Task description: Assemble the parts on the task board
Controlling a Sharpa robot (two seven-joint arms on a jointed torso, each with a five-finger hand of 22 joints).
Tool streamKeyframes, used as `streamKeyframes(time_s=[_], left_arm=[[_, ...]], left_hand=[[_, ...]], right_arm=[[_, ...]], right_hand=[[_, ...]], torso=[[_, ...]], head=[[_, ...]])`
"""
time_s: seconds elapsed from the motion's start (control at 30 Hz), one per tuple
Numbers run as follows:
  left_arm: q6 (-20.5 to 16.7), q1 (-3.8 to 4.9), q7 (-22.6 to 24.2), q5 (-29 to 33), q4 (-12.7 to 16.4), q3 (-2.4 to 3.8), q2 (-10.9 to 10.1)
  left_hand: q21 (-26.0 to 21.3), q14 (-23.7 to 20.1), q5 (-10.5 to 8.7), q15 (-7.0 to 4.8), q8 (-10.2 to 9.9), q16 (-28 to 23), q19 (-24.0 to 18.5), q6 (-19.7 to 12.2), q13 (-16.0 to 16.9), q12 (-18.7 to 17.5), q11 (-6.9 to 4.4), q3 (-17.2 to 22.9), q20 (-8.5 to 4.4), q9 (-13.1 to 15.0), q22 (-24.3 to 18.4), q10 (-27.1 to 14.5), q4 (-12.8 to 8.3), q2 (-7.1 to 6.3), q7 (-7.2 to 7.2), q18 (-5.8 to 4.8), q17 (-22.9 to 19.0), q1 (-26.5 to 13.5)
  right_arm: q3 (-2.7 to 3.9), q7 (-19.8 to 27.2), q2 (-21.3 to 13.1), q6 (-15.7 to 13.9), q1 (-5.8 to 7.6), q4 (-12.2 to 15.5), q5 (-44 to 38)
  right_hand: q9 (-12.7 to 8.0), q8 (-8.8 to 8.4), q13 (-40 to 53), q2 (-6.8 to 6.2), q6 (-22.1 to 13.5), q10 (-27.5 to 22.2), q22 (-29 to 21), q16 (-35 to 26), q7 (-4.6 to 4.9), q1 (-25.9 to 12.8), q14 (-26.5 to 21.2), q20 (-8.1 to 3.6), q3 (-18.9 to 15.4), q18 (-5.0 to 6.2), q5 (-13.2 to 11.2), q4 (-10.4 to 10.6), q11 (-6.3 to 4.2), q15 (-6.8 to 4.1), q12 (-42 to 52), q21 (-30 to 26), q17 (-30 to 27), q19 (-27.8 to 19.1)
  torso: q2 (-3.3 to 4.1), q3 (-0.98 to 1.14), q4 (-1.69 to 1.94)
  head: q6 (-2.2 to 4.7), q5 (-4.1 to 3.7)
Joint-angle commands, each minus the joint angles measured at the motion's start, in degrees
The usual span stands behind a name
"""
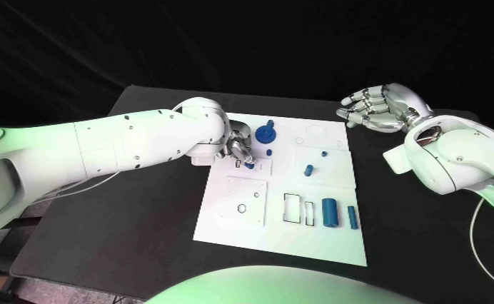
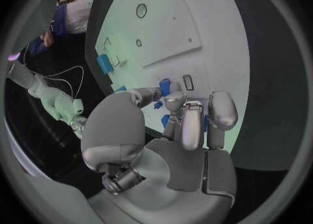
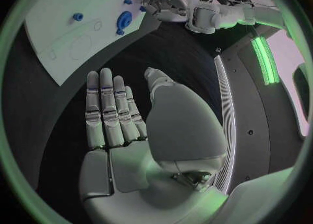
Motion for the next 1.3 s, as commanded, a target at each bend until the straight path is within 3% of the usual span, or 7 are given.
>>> streamKeyframes(time_s=[0.03,0.7,0.93,1.3], left_arm=[[1.2,-0.14,0.0,1.3,0.0,-0.11,0.3],[2.2,-0.18,0.0,1.6,-0.6,-0.19,0.9],[2.0,-0.18,0.0,1.7,-0.7,-0.23,1.0],[2.2,-0.19,0.0,1.7,-0.9,-0.26,1.2]], left_hand=[[0.0,2.9,-0.31,-0.33,0.1,0.3,0.4,0.3,0.0,-0.1,-0.14,6.1,-0.07,0.1,0.0,0.4,-6.1,0.09,-0.37,-0.75,1.5,-1.3],[-0.1,2.9,-0.87,-0.43,-0.1,0.3,0.5,0.7,0.3,0.1,-0.25,4.7,-0.16,0.2,0.0,0.4,-4.7,0.23,-0.53,-0.77,1.5,-3.7],[-0.3,2.9,-1.39,-0.38,-0.6,0.3,0.6,1.5,0.4,0.2,-0.19,-0.5,-0.15,0.2,0.0,0.3,-1.2,-0.32,-0.51,-0.79,1.5,-7.8],[-0.4,2.9,-1.47,-0.39,-1.0,0.3,0.6,1.8,0.4,0.3,-0.18,-3.6,-0.16,0.2,-0.1,0.2,0.2,-0.13,-0.51,-0.78,1.5,-8.5]], right_arm=[[0.01,0.5,0.0,0.2,-0.03,0.1,-0.4],[0.01,0.5,0.0,0.2,-0.03,0.1,0.1],[0.01,0.5,-0.3,-0.1,-0.02,0.1,0.1],[0.01,0.4,-0.4,-0.4,-0.02,0.2,0.1]], right_hand=[[-0.1,0.41,-0.1,0.19,-0.2,0.2,-0.1,-0.3,1.24,-0.7,0.5,0.18,0.0,0.24,-0.4,0.2,0.08,0.06,0.4,-0.4,-0.1,0.4],[-0.2,0.55,-0.4,0.38,-0.3,0.2,-0.3,-0.5,1.26,-1.3,0.5,0.21,-0.1,0.24,-0.7,0.2,0.12,0.09,0.5,-0.5,-0.1,0.4],[-0.2,0.58,-0.4,0.4,-0.3,0.2,-0.3,-0.6,1.26,-1.4,0.5,0.22,-0.2,0.25,-0.8,0.2,0.12,0.09,0.6,-0.5,-0.1,0.5],[-0.2,0.62,-0.5,0.42,-0.3,0.2,-0.4,-0.6,1.24,-1.5,0.6,0.22,-0.2,0.25,-0.8,0.1,0.11,0.08,0.6,-0.5,-0.1,0.5]], torso=[[0.0,0.04,-0.06],[0.02,0.01,-0.03],[-0.05,0.02,0.08],[-0.09,0.02,-0.02]], head=[[0.02,-0.1],[-0.39,-0.34],[-0.57,-0.46],[-0.73,-0.27]])
